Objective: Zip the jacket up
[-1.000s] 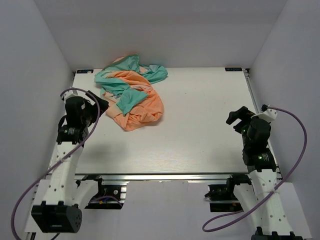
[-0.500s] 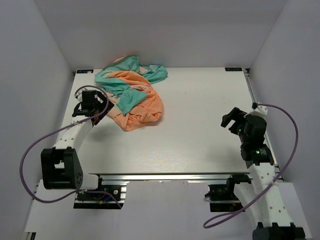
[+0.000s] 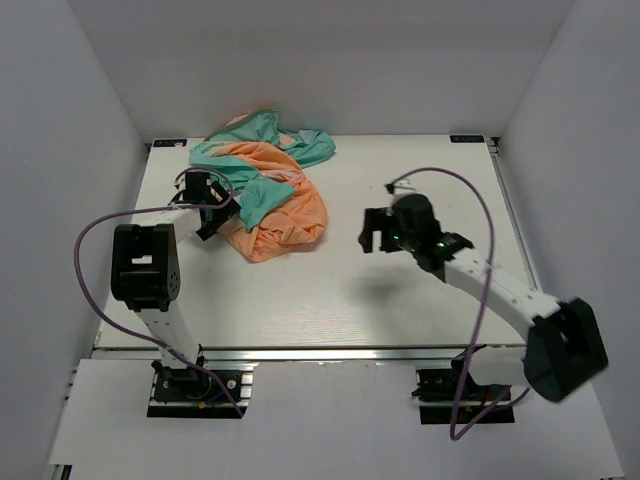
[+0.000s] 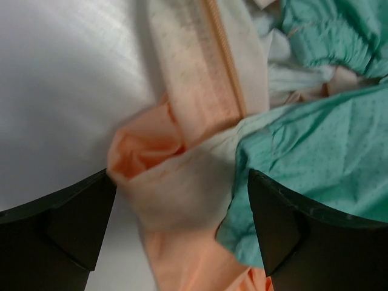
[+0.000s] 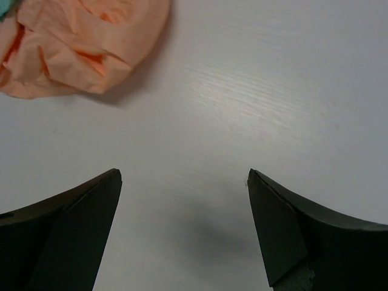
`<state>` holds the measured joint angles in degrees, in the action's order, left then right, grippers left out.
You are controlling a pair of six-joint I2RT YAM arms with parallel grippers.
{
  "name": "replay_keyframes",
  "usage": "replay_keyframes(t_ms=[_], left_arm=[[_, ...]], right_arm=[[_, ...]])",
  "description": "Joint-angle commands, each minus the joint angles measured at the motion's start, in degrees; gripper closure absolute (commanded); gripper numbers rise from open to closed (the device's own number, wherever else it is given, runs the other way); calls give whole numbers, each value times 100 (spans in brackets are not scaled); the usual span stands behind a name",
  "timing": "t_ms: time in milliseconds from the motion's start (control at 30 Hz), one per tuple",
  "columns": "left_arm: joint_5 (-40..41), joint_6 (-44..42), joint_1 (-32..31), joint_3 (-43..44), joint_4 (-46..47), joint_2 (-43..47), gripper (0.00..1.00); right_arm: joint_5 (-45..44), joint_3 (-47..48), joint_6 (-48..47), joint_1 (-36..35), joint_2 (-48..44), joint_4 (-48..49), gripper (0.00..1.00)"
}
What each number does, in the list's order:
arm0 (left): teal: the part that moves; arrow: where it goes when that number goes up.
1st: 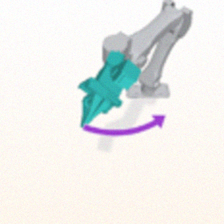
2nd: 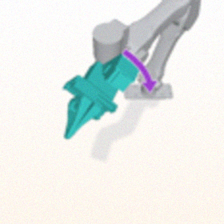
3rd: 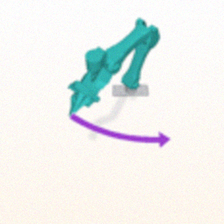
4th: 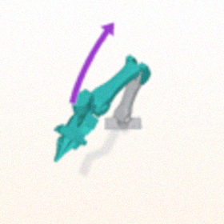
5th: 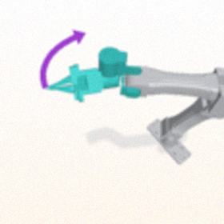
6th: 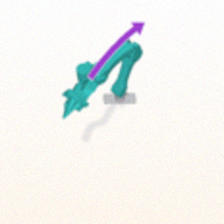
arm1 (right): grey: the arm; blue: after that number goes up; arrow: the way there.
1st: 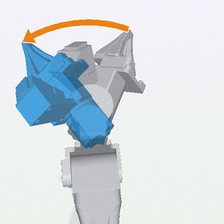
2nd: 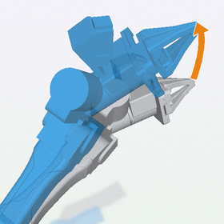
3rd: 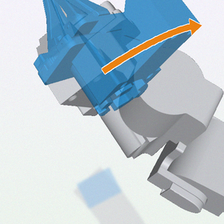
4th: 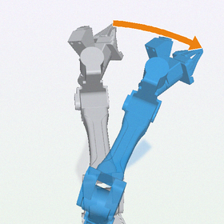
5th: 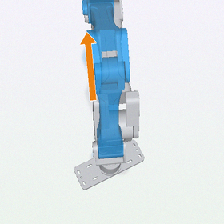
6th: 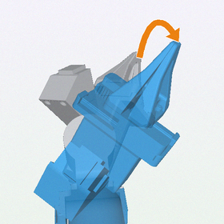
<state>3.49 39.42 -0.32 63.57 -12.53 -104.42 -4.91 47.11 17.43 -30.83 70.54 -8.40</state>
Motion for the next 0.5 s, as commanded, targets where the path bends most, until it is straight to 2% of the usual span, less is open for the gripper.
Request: replay_keyframes(t_ms=[0, 100, 133, 200, 233, 267, 300, 333, 367, 400, 433, 467], left_arm=[[-278, -110, 23, 445, 313, -245, 5], [-313, -136, 23, 682, 427, -526, 11], [-313, -145, 23, 735, 436, -579, 22], [-331, -163, 23, 876, 419, -702, 38], [-340, -197, 23, 911, 384, -711, 58], [-540, -233, 23, 911, 427, -702, 69], [-638, -259, 23, 877, 471, -676, 88], [-760, -294, 23, 824, 610, -537, 100], [-1075, -294, 23, 563, 769, -414, 100], [-1296, -286, 23, 369, 996, -264, 100], [-1507, -277, 23, 175, 1451, 146, 100], [-1726, -277, 23, -1, 1560, 376, 100]], right_arm=[[-553, 1137, -336, -781, 1195, 647, 11], [-880, 1922, -530, -1214, 2452, 700, 11], [-854, 2481, -469, -1250, 2743, 604, 11], [-714, 2942, -320, -1250, 3569, 620, 11], [-696, 3135, -241, -1241, 3807, 682, 11], [-687, 3564, -205, -1250, 4261, 613, 11], [-609, 3820, -144, -1241, 4492, 490, 11], [-573, 4040, -30, -1250, 4860, 376, 12], [-521, 4243, 32, -1250, 4977, 392, 33], [-477, 4280, 119, -1259, 5056, 427, 45], [-433, 4263, 259, -1259, 5040, 462, 66], [-345, 4097, 304, -1259, 4961, 645, 77]])
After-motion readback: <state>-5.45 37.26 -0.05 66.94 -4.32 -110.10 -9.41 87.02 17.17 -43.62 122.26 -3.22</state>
